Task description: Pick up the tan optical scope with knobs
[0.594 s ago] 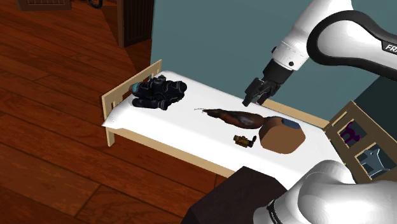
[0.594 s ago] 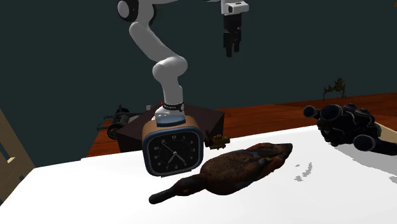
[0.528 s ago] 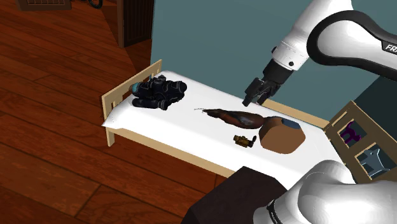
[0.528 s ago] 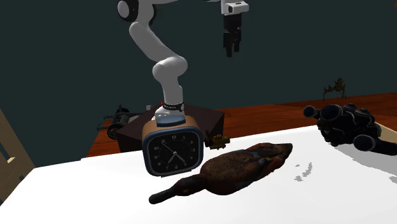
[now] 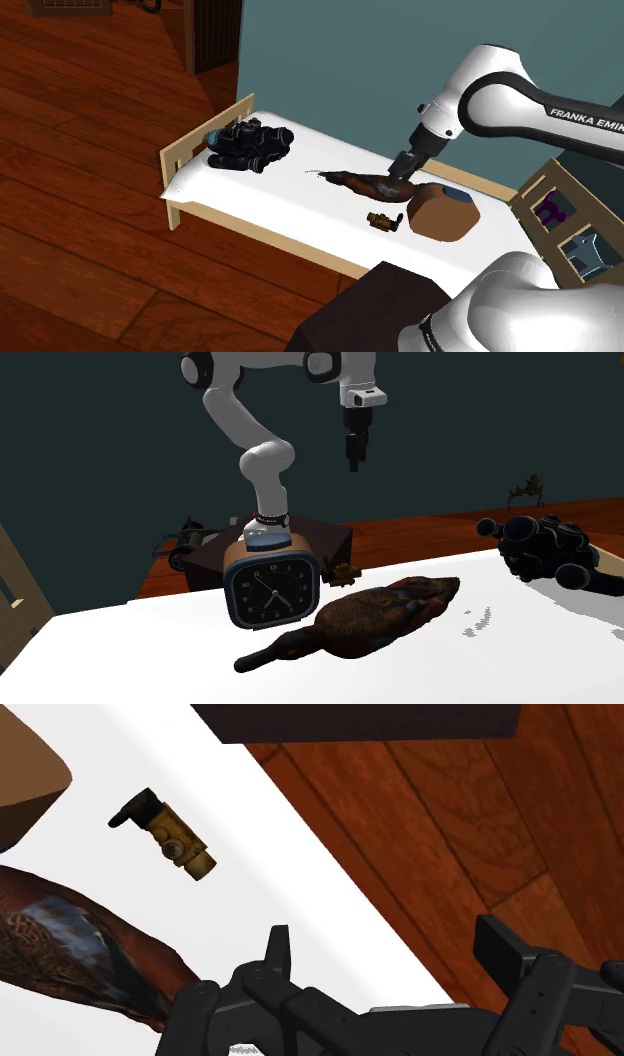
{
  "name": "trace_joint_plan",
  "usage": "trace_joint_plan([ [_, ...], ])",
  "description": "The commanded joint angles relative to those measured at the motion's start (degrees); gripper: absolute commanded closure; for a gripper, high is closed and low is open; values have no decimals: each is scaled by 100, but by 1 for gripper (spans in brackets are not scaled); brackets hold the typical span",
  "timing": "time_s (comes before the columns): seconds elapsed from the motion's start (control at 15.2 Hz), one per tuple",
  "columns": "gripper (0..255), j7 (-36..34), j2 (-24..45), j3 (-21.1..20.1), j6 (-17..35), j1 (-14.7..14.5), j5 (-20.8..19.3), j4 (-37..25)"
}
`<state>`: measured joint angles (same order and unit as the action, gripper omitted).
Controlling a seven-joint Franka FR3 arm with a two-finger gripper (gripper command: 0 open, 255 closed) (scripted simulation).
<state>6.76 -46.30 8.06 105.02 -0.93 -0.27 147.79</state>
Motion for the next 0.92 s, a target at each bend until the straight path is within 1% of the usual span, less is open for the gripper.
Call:
trace_joint_plan([
  [0.0, 0, 424, 2, 241, 239, 38, -179, 278],
  [0.4, 0, 1634, 538, 1007, 1117, 128, -694, 744],
  [0.66, 0, 2461, 1171, 1559, 1797, 130, -974, 857],
  [0.86, 0, 3112, 1782, 1990, 2341, 63, -1086, 834],
])
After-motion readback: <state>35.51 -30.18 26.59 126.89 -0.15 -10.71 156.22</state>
